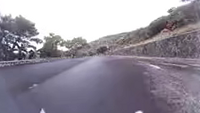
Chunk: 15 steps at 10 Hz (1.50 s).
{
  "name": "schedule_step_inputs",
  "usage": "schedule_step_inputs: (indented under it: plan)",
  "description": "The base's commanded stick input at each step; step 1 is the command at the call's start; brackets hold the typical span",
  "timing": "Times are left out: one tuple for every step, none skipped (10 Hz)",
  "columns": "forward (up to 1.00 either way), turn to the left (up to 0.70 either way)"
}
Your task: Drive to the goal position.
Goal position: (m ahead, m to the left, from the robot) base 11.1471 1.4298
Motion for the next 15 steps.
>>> schedule_step_inputs:
  plan:
    - [0.7, 0.0]
    - [0.7, 0.0]
    - [0.7, 0.0]
    - [0.7, 0.0]
    - [0.7, 0.0]
    - [0.7, 0.0]
    - [0.7, 0.0]
    - [0.7, 0.0]
    - [0.7, 0.0]
    - [0.7, 0.0]
    - [0.7, 0.0]
    - [0.7, 0.0]
    - [0.7, 0.0]
    - [0.7, 0.0]
    - [0.7, 0.0]
